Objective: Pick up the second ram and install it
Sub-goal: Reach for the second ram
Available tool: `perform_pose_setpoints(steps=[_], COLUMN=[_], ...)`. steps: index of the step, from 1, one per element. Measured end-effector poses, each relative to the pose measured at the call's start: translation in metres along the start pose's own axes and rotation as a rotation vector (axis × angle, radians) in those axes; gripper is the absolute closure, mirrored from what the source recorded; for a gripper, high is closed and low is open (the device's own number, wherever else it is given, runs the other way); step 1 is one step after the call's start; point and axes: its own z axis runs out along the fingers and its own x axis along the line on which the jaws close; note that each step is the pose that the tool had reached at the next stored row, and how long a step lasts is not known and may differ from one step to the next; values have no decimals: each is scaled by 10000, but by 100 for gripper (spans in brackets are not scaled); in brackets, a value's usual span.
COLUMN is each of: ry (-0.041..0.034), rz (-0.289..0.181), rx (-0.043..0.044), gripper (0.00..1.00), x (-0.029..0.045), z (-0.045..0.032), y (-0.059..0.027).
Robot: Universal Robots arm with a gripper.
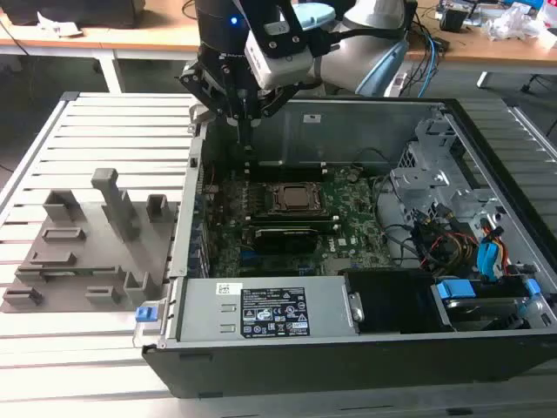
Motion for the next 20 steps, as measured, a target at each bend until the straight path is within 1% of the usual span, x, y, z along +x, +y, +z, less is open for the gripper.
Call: perform_pose_setpoints(steps=[1, 2, 4, 7, 9, 10, 15, 18, 20], ry=[0, 0, 0, -1, -1, -2, -2, -2, -2], rz=[-1, 1, 1, 1, -1, 0, 0, 0, 1], rx=[0, 0, 0, -1, 0, -1, -1, -1, 0], gripper=[89, 89, 89, 89, 89, 89, 89, 89, 89], x=[0, 51, 107, 253, 303, 367, 613, 689, 776], z=[0, -2, -3, -6, -8, -10, -16, -18, -20], y=[0, -4, -8, -19, -23, -27, -46, -51, -57])
